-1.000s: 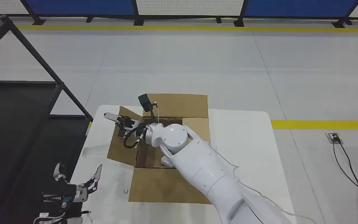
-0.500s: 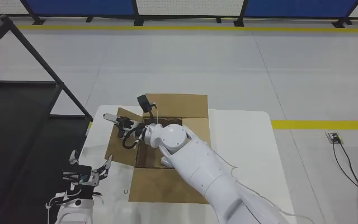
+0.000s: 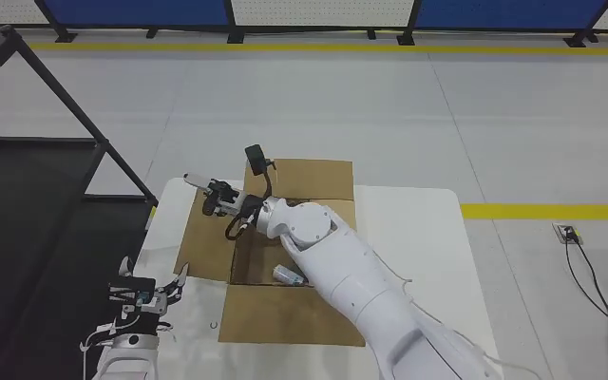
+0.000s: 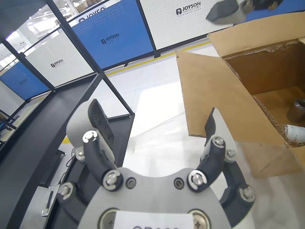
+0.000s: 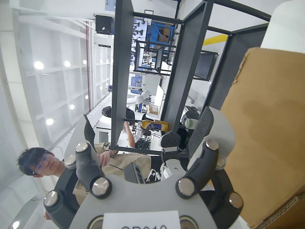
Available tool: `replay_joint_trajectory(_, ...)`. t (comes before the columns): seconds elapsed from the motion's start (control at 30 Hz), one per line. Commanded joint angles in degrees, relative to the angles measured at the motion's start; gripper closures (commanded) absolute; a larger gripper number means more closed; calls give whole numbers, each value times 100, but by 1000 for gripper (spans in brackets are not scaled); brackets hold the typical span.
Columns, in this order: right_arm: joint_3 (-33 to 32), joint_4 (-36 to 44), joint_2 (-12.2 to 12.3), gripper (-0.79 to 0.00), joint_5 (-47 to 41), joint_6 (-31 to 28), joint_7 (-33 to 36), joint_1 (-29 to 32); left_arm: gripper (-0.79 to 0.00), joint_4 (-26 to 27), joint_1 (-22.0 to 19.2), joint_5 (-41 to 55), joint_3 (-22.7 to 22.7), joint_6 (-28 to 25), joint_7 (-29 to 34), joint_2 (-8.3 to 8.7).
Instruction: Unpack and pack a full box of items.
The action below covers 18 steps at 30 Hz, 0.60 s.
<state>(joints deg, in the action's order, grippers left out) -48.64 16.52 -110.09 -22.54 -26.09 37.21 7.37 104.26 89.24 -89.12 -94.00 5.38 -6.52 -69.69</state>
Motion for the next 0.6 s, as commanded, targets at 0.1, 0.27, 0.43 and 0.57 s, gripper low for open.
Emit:
replay_joint_trajectory(0.1,-374,55,279,-785,-169,-389,361,68,-785,-106,-30,-52,20,-53,66,-7)
replay_joint_trajectory(0.27,-632,291,526,-785,-99,-384,354,254,-785,-209,-75,-172,67,-67,178,-15)
replay_joint_trajectory(0.43,-866,784,749,-785,40,-280,327,550,-785,-318,-140,-256,84,-87,271,-21)
replay_joint_trajectory(0.57,-1054,1342,922,-785,217,-28,326,839,-785,-377,-159,-363,129,-164,355,-24)
